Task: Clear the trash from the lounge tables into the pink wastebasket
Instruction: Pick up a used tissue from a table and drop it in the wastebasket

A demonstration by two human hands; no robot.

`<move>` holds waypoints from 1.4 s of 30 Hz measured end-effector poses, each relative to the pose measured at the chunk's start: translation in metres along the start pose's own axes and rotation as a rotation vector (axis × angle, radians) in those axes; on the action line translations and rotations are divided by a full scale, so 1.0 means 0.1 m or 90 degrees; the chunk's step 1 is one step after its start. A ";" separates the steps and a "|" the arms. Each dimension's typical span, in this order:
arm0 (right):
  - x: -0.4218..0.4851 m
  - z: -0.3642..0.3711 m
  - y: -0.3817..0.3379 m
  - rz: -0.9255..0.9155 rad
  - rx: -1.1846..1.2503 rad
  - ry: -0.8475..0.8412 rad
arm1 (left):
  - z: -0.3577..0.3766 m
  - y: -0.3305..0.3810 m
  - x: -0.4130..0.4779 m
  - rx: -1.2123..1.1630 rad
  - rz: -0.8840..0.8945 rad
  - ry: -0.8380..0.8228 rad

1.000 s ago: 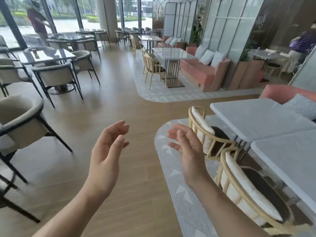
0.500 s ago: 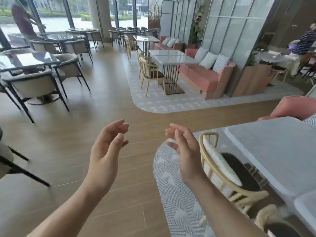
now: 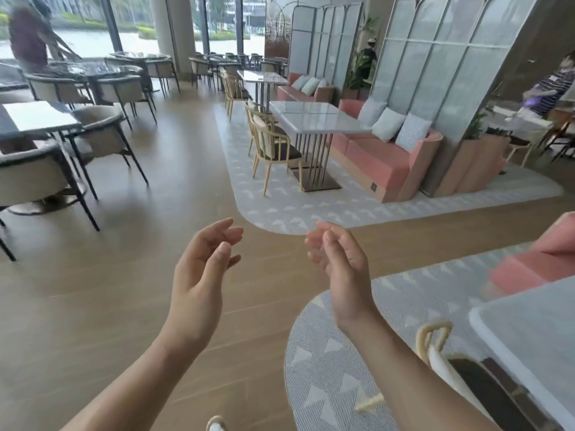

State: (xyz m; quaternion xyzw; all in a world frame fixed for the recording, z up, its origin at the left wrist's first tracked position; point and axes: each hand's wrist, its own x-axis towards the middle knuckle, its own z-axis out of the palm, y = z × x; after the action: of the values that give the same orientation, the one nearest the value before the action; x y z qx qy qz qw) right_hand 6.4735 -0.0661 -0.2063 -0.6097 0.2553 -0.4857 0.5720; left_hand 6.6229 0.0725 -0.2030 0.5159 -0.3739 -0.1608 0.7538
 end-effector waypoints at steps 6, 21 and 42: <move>1.60 0.81 0.53 -0.009 -0.013 0.019 | -0.34 -0.56 1.76 0.000 0.012 0.004; 5.37 2.03 2.06 -0.003 0.006 -0.025 | -0.49 -2.36 5.66 0.019 0.008 0.018; 11.18 3.69 4.03 -0.002 -0.006 -0.054 | -0.45 -4.91 11.34 0.006 0.016 0.000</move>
State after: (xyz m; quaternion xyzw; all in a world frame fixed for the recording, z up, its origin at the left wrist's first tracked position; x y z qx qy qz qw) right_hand 7.3427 -0.9563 -0.2058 -0.6326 0.2321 -0.4592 0.5789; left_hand 7.4850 -0.8147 -0.2015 0.5146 -0.3806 -0.1498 0.7536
